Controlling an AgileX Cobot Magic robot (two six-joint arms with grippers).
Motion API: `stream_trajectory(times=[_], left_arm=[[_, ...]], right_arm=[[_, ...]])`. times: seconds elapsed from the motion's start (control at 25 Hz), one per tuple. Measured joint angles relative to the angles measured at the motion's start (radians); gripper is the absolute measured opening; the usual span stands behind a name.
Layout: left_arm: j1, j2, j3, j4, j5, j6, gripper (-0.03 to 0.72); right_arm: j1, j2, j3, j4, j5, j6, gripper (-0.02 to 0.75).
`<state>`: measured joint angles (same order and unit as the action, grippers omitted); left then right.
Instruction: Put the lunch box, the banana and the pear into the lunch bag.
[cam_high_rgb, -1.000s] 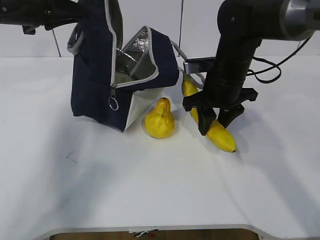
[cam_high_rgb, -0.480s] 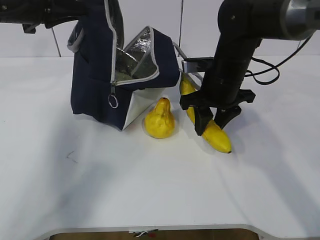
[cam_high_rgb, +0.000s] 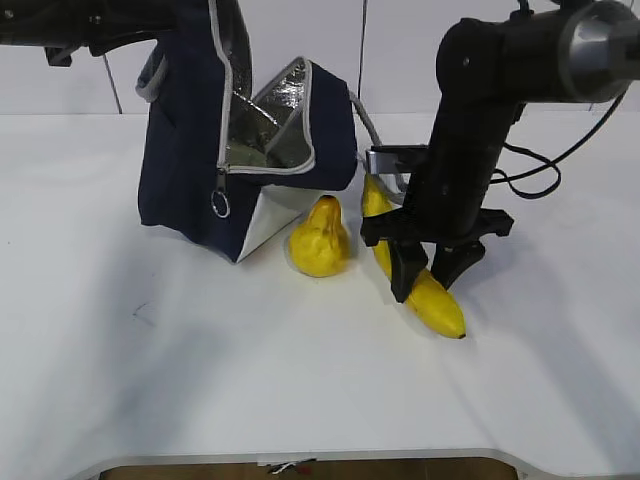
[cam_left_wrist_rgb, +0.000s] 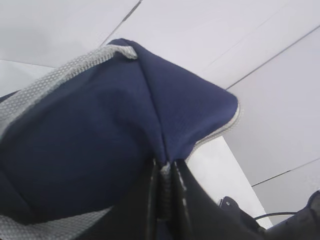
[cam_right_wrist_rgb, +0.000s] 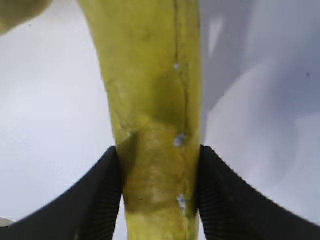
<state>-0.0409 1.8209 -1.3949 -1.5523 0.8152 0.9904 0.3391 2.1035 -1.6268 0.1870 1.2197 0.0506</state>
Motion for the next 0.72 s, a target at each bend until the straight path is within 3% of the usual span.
stream_trajectory(times=[0.32, 0.72], left_arm=[[0.000, 0.000, 0.000, 0.000, 0.000, 0.000, 0.018], [0.000, 0.000, 0.000, 0.000, 0.000, 0.002, 0.018]], right_arm=[[0.004, -0.020, 0.015, 0.062, 0.000, 0.000, 0.363], [0.067, -0.029, 0.019, 0.081, -0.002, 0.000, 0.363]])
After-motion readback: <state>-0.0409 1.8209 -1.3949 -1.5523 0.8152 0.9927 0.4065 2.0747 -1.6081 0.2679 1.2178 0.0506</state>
